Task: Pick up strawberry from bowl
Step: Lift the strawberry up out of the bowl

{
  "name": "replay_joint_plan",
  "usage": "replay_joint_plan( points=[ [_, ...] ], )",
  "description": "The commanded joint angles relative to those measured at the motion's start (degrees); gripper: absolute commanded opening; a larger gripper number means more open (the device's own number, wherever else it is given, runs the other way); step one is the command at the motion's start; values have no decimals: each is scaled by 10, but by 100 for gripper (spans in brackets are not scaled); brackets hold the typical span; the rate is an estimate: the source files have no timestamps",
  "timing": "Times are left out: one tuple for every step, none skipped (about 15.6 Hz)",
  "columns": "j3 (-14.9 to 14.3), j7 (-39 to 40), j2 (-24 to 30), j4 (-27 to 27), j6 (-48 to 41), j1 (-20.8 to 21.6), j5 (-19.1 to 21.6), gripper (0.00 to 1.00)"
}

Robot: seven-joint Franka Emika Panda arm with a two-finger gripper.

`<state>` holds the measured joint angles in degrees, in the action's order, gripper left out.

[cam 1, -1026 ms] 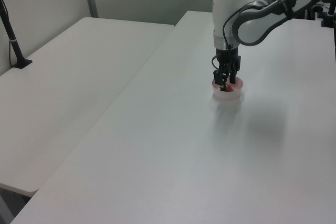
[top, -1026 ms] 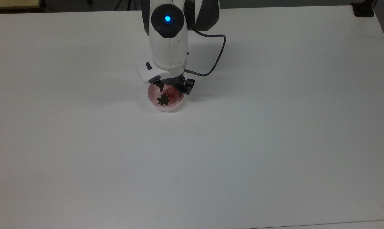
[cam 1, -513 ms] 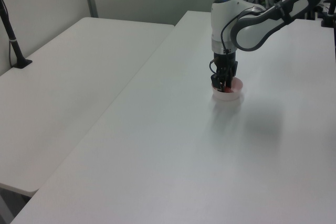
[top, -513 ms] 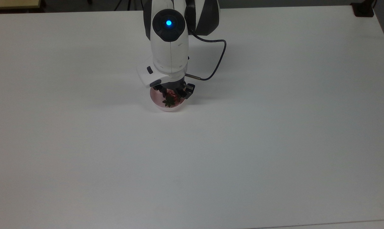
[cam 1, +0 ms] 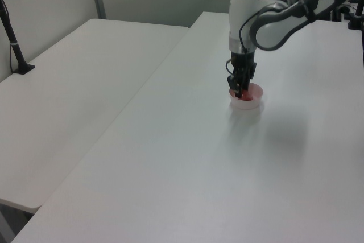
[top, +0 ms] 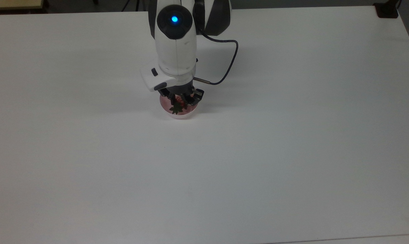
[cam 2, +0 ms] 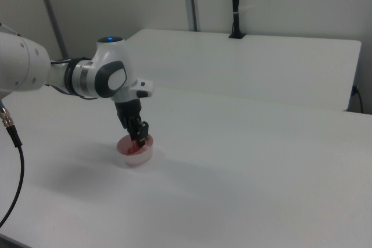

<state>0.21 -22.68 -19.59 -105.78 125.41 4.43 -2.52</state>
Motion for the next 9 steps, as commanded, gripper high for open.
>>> replay_joint_plan(
  points=[
    [0, 65, 68, 1, -59, -30, 8, 27],
    [-1, 100, 80, 6, -80, -46, 8, 27],
    [-4, 140, 87, 13, -97, -58, 8, 27],
    [-6, 185, 89, 16, -109, -67, 7, 27],
    [-12, 230, 89, 16, -116, -78, 4, 27],
    [-16, 269, 87, 15, -116, -86, 2, 27],
    [-22, 296, 82, 15, -116, -90, 0, 27],
    [-29, 314, 76, 15, -114, -95, -6, 27],
    [-33, 332, 67, 15, -112, -107, -19, 27]
  ],
)
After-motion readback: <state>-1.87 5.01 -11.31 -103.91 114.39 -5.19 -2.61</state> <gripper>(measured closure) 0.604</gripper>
